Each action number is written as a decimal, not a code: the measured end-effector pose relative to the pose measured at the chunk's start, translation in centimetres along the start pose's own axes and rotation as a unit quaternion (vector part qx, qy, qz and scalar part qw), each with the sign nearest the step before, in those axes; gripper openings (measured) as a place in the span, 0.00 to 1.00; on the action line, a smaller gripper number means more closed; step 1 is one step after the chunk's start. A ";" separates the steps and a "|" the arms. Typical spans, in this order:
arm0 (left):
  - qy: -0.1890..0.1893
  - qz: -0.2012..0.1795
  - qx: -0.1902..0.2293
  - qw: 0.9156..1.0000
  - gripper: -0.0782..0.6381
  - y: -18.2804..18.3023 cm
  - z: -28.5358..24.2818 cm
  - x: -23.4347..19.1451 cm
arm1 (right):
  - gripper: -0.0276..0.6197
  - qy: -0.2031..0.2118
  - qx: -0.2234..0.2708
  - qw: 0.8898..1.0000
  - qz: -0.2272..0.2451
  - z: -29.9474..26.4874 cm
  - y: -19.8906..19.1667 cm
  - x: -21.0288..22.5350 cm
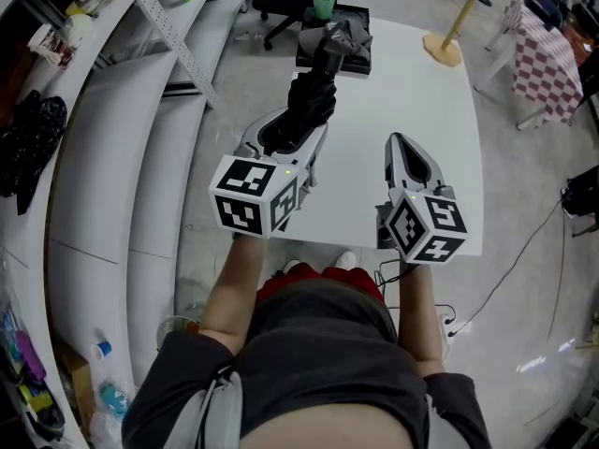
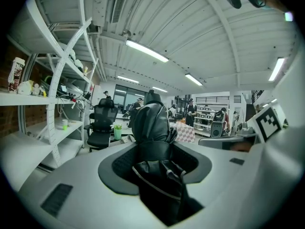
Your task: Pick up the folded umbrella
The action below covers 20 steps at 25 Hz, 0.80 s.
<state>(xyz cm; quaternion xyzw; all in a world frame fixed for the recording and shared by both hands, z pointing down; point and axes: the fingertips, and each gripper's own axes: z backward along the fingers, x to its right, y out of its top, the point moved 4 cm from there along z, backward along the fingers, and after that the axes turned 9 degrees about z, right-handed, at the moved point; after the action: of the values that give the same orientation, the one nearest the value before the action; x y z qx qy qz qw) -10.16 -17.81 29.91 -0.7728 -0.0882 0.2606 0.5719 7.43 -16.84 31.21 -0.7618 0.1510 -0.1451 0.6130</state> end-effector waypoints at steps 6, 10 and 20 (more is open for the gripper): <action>-0.004 0.004 0.000 1.000 0.40 -0.4 1.9 -1.1 | 0.07 -0.008 -0.001 1.000 0.016 0.3 -0.1 -2.0; -0.006 0.004 0.001 1.000 0.40 -0.4 2.7 -1.6 | 0.07 -0.006 -0.005 1.000 0.029 0.2 -0.1 -3.0; -0.006 0.005 0.004 1.000 0.40 -0.1 4.0 -1.9 | 0.07 -0.003 -0.006 0.999 0.031 0.5 -0.1 -4.1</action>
<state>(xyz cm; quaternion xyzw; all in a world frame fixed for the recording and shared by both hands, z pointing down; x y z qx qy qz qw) -13.76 -15.28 29.69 -0.7693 -0.0871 0.2683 0.5733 3.90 -14.67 31.09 -0.7608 0.1737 -0.1227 0.6131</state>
